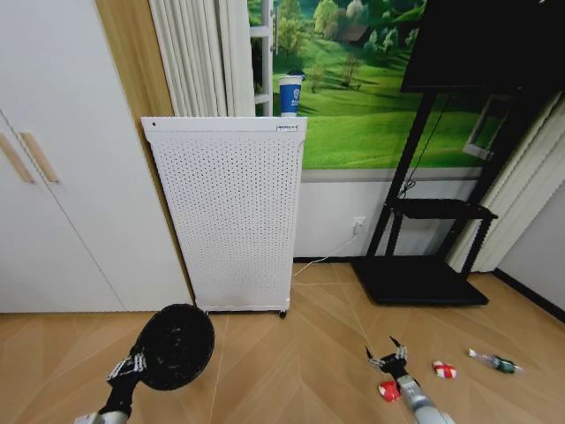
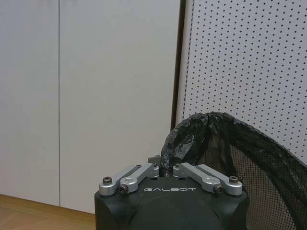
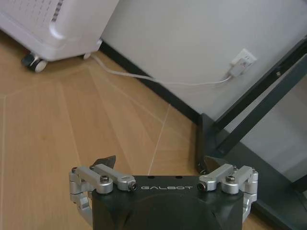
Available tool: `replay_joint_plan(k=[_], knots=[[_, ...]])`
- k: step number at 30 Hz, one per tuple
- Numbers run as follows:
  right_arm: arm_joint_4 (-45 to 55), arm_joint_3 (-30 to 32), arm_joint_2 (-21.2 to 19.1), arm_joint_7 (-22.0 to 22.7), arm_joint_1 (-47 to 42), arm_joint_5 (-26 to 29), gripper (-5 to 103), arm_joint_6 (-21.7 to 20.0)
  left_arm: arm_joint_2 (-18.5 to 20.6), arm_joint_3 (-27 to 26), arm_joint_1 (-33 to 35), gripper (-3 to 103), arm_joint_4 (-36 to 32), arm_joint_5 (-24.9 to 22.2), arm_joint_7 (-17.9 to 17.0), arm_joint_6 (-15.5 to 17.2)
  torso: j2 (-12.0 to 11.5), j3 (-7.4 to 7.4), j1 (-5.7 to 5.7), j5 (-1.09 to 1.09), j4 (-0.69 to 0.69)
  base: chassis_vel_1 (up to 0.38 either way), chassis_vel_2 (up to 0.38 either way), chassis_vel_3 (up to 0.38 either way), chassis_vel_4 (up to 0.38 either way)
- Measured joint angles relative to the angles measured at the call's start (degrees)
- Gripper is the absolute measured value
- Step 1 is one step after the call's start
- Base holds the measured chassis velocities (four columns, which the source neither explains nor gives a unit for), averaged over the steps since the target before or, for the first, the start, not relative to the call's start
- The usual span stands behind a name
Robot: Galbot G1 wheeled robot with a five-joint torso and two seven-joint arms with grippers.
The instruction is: Pick up the trash bin and place the garbage on the floor into it.
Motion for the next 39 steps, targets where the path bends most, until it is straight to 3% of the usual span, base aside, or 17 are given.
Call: replay_joint_plan(k=[8, 9, 10, 20, 28, 39], knots=[[-8.43, -0.22, -0.88, -4.65, 3.04, -4.17, 100, 2.55, -0.03, -0.11, -0.01, 6, -0.03, -0.02, -0.17, 0.06, 0.00, 0.00, 0.00, 0.01, 0.00, 0.000, 0.000, 0.000, 0.000], [-12.99, 0.27, -1.78, -7.58, 6.09, -9.72, 100, 5.71, -0.10, -0.25, 0.24, 6, -0.08, -0.01, -0.15, 0.05, 0.00, 0.00, 0.00, 0.01, 0.00, 0.000, 0.000, 0.000, 0.000], [-13.75, 0.72, -2.16, -8.25, 6.99, -11.60, 100, 6.34, -0.17, -0.24, 0.26, 6, -0.21, 0.00, -0.15, 0.05, 0.00, 0.00, 0.00, -0.01, 0.01, 0.000, 0.000, 0.000, 0.000], [-16.13, 1.15, -4.66, -13.53, 7.32, -14.35, 100, 6.02, -0.37, -0.13, 1.13, 6, -0.51, 0.51, -0.09, -0.04, 0.00, 0.00, 0.00, -0.01, 0.01, 0.000, 0.000, 0.000, 0.000], [-24.66, 1.11, -4.46, -13.95, 10.58, -17.37, 100, 7.97, -0.10, 0.12, 1.93, 6, -0.76, 0.87, -0.02, -0.11, 0.00, 0.00, -0.01, -0.02, 0.00, 0.000, 0.000, 0.000, 0.000], [-33.06, 0.47, -0.80, -11.64, 15.53, -23.74, 100, 7.39, -0.17, 1.02, 2.10, 6, -0.44, 1.96, 0.03, -0.10, 0.00, 0.00, -0.01, -0.02, 0.00, 0.000, 0.000, 0.000, 0.000]])
